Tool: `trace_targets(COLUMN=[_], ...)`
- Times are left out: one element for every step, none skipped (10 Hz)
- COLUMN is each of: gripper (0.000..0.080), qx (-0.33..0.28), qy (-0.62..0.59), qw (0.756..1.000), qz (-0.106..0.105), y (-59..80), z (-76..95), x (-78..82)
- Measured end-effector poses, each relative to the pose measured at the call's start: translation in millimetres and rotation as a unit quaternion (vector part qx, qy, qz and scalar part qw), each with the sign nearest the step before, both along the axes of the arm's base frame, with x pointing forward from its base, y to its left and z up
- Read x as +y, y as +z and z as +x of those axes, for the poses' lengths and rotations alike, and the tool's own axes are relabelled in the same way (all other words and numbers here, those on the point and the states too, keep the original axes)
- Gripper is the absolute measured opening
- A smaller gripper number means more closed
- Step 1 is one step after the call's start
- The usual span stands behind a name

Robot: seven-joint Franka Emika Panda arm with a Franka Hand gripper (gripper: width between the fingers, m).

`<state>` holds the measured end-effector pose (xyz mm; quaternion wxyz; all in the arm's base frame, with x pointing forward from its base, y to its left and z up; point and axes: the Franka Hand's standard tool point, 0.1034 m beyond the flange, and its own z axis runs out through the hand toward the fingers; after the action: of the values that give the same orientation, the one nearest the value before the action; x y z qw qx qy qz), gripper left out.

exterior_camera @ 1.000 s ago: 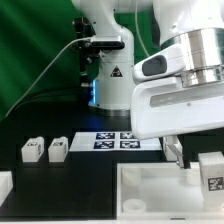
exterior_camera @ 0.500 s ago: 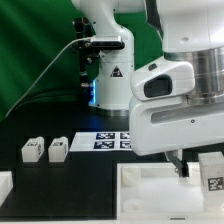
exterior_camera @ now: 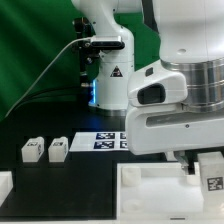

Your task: Assemble one leg

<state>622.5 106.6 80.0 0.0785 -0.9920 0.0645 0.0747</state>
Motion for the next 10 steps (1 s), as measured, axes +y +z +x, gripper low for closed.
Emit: trace_targets(gripper=[0.0291, 0.0291, 0.0291, 0.0291, 0.0291, 0.0291, 0.0291, 0.0291, 0.0291, 0.0291], qx=[0.003, 0.003, 0.011, 0.02, 0.023, 0.021, 0.025, 0.033, 0.035, 0.046], qy=[-0.017, -0.017, -0.065, -0.139, -0.243, -0.335, -0.437, -0.528, -0.558, -0.597], qw=[1.0, 1.0, 0.998, 0.99, 0.969, 0.942, 0.899, 0.849, 0.829, 0.801], qz=[-0.002, -0.002, -0.008, -0.017, -0.028, -0.026, -0.012, 0.006, 0.005, 0.003], y=[0.0, 0.1, 0.1, 0.2, 0.2, -0.3, -0.6, -0.9, -0.9, -0.6], z=[0.1, 0.1, 0.1, 0.9, 3.5, 4.1, 4.6, 5.0, 5.0, 5.3], x=[0.0, -0.1, 0.8, 2.4, 6.1, 8.4, 8.4, 6.5, 7.1, 7.9])
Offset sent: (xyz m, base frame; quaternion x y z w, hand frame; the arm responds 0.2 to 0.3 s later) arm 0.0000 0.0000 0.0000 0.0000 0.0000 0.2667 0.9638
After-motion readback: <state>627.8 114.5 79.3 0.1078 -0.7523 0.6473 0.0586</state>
